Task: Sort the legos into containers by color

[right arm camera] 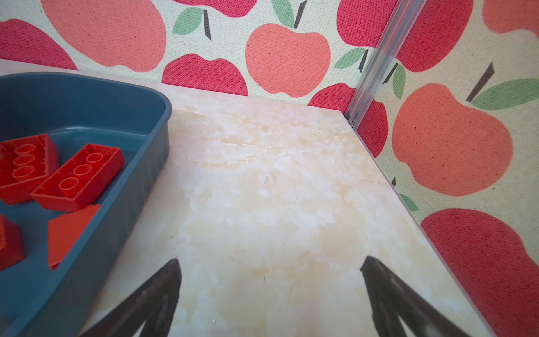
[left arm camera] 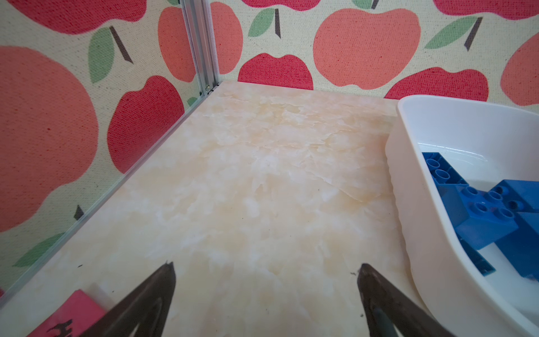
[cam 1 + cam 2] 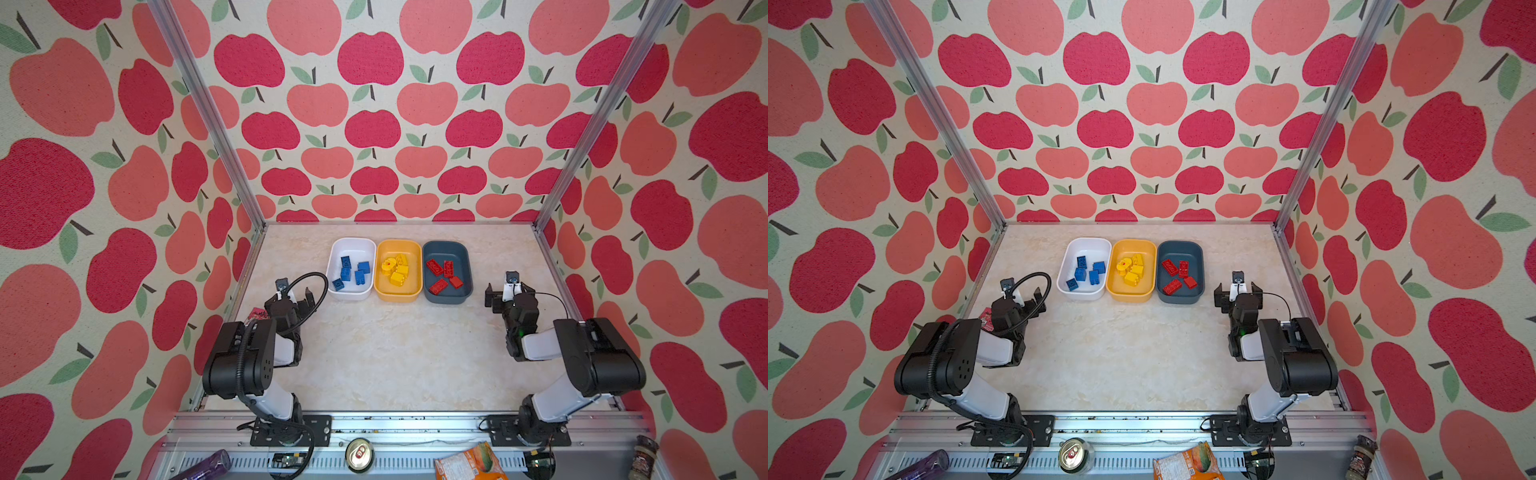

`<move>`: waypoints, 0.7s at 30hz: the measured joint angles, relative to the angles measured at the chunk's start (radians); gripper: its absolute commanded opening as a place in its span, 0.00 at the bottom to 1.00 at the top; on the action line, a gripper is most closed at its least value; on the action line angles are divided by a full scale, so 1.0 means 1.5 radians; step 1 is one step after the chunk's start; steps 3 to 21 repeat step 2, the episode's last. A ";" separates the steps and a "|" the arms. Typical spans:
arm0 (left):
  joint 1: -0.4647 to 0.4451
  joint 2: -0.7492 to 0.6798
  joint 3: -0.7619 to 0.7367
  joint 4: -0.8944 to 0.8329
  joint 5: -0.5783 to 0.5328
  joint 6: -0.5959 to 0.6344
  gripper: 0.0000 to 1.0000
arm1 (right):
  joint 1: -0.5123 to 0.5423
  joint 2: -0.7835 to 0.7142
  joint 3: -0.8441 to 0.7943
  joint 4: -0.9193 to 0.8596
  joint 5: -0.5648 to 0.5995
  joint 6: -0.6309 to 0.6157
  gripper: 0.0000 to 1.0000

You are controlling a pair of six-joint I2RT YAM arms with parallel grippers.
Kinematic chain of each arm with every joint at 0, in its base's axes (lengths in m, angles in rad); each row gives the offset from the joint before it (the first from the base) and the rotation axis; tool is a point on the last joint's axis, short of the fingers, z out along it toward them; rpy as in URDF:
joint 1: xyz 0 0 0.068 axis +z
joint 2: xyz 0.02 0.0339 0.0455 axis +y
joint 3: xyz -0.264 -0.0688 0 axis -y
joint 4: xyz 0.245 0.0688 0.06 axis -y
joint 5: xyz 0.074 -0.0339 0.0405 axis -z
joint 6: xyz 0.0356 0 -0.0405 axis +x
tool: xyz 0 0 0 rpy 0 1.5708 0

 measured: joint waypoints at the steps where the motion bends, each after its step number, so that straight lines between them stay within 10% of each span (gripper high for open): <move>1: 0.000 0.000 0.000 0.000 0.000 0.000 0.99 | 0.000 0.000 0.000 -0.001 0.001 0.000 0.99; 21: 0.000 0.000 0.000 0.000 -0.001 0.000 0.99 | 0.000 0.000 0.000 -0.001 0.002 0.000 0.99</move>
